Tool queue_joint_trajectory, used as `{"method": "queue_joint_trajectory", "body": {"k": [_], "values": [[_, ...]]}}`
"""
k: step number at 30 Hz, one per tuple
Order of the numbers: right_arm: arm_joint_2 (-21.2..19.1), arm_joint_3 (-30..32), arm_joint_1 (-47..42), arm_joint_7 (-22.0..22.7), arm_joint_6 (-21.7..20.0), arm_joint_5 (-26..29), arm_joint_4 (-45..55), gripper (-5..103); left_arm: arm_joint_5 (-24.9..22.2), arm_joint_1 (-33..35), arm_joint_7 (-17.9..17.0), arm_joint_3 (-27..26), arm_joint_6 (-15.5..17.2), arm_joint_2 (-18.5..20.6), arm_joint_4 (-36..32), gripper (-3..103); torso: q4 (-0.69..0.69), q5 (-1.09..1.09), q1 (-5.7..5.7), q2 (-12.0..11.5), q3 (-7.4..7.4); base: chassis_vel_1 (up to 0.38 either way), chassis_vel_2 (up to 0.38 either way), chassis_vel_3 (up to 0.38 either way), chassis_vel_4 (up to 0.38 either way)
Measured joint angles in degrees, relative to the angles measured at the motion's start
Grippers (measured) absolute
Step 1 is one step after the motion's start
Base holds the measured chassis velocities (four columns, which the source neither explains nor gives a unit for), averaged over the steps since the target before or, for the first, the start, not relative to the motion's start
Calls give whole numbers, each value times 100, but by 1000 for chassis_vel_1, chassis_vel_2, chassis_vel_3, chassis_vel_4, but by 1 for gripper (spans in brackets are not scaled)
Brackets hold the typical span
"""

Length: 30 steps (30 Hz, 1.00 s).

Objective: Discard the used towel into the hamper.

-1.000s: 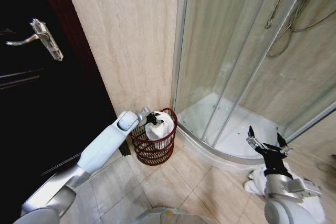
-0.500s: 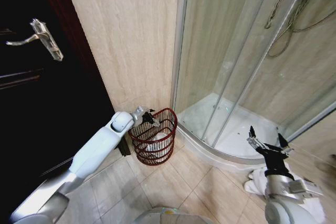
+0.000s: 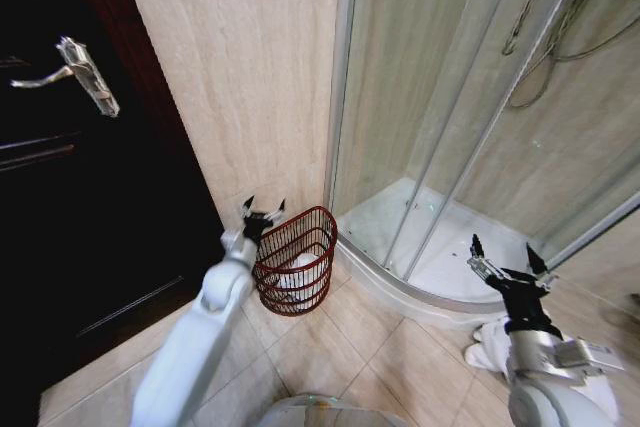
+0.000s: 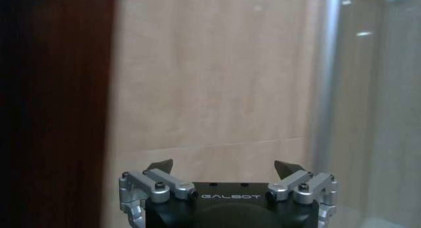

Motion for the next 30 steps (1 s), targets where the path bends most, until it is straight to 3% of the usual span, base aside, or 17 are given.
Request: {"method": "queue_joint_trajectory", "body": {"k": [4,8,20,30], "values": [[4,-10,-101,-47,23,-2,65,100,71,434,345,-430,6,-82,-283,100,0,0,0,0,0,0,0,0,0],[55,-37,-260,-86,118,-21,157,100,-126,826,752,-908,-83,111,-537,100,-1,1,0,0,0,0,0,0,0],[136,-53,-522,-144,190,-77,287,100,-173,1115,819,-1049,-315,148,-709,100,-2,0,1,0,1,0,0,0,0],[231,-91,-528,-168,187,-143,289,100,-145,1082,816,-1027,-323,275,-809,100,-2,0,2,0,1,16,-9,-14,16]]}}
